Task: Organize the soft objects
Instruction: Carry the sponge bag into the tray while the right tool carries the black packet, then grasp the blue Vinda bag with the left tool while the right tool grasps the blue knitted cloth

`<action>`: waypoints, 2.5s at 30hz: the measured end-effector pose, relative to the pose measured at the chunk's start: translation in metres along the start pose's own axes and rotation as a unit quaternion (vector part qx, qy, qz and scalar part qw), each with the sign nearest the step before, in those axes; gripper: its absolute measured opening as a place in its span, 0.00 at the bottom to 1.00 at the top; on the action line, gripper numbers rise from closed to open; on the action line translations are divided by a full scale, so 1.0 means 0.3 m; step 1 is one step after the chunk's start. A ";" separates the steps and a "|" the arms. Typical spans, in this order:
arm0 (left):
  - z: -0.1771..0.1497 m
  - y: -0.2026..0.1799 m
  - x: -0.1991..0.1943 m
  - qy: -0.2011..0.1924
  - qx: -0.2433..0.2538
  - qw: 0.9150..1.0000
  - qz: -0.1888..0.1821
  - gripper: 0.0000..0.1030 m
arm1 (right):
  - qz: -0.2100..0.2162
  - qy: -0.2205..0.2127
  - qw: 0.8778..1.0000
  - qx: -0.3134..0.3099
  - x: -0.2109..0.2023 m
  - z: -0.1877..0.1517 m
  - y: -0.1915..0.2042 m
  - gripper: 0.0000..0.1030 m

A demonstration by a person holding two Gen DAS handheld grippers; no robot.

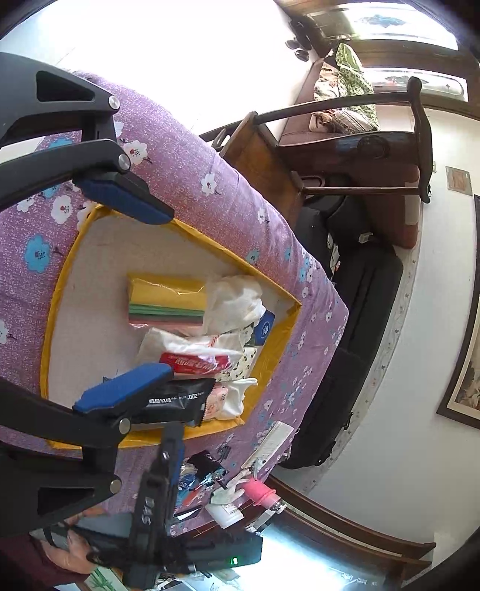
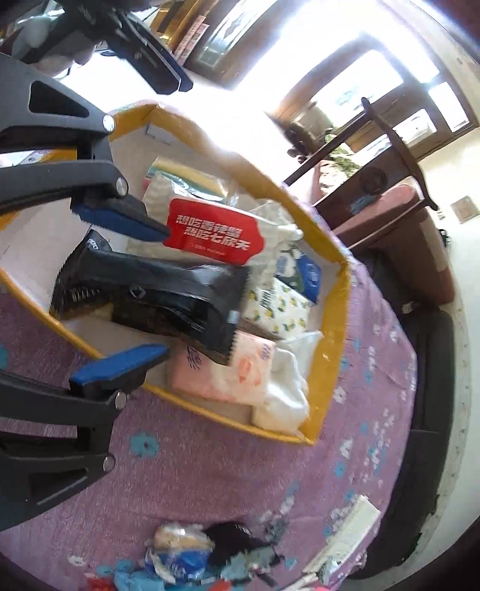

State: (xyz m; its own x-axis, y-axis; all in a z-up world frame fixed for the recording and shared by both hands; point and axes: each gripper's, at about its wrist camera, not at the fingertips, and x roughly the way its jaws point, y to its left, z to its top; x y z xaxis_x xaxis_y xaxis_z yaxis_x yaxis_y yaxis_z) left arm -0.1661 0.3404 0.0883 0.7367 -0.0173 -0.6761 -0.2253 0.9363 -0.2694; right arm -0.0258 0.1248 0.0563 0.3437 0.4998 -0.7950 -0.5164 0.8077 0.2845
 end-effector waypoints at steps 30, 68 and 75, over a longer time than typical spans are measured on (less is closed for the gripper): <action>-0.224 -0.536 -0.140 -0.057 0.156 0.986 -0.003 0.81 | -0.126 -0.215 0.966 0.069 -0.649 -0.343 -0.424 0.84; -0.099 -0.808 0.217 0.077 0.145 0.983 -0.083 0.82 | -0.061 -0.116 0.984 0.118 -0.257 -0.195 -0.879 0.41; -0.023 -0.967 0.448 0.098 0.151 0.980 -0.083 0.82 | 0.029 -0.156 0.970 0.182 -0.328 -0.211 -0.949 0.40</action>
State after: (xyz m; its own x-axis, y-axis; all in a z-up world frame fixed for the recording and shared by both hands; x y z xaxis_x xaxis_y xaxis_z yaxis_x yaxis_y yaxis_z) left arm -0.0061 0.0640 0.0710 0.6035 -0.2171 -0.7672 0.1078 0.9756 -0.1913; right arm 0.0377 -0.1743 0.0195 0.5725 0.5730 -0.5865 -0.2514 0.8035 0.5397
